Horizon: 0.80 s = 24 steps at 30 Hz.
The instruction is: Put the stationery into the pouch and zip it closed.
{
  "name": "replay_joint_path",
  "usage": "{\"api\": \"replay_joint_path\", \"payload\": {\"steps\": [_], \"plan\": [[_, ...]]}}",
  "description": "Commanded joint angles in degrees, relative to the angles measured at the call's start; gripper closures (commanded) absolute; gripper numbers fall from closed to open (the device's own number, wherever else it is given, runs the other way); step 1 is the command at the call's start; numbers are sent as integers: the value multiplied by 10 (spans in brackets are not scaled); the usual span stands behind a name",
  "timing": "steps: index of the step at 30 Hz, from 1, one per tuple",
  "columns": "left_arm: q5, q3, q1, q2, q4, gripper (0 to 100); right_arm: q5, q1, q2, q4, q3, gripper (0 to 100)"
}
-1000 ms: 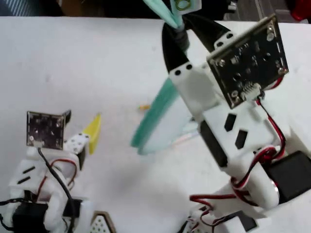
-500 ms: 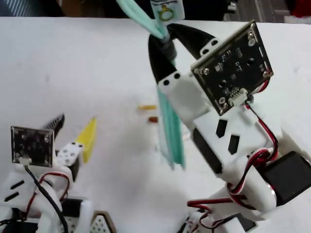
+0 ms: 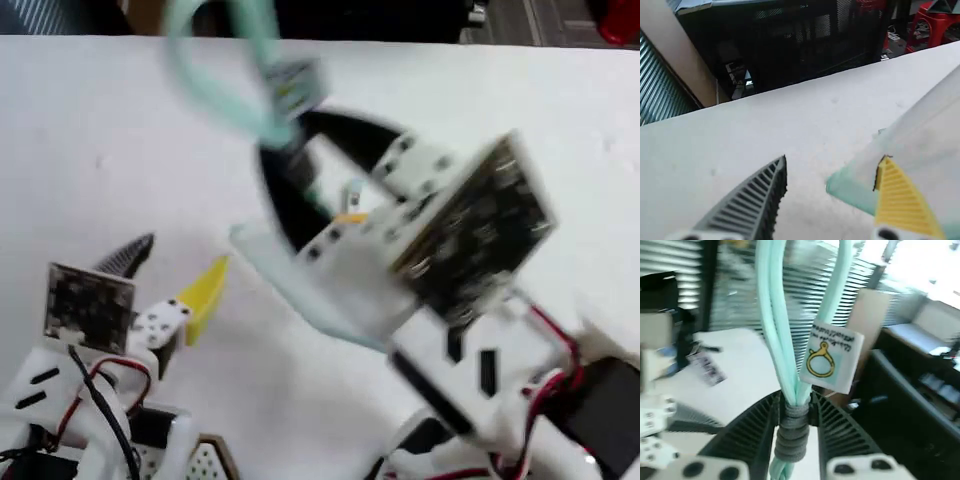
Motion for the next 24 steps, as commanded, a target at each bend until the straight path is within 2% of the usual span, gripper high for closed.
{"api": "replay_joint_path", "payload": {"steps": [1, 6, 11, 14, 20, 24], "plan": [[-53, -32, 27, 3, -14, 700, 0, -29, -37, 10, 104, 981], [-114, -32, 37, 3, 2, 696, 0, -30, -86, 9, 199, 981], [-147, -31, 126, 3, 48, 695, -4, -30, -109, 8, 242, 981], [-145, -27, 167, 3, 51, 695, -4, -30, -117, 8, 260, 981], [-139, -23, 189, 4, 33, 695, -4, -31, -163, 9, 289, 981], [-104, -28, 220, 3, 65, 696, -4, -31, -178, 6, 304, 981]]}}
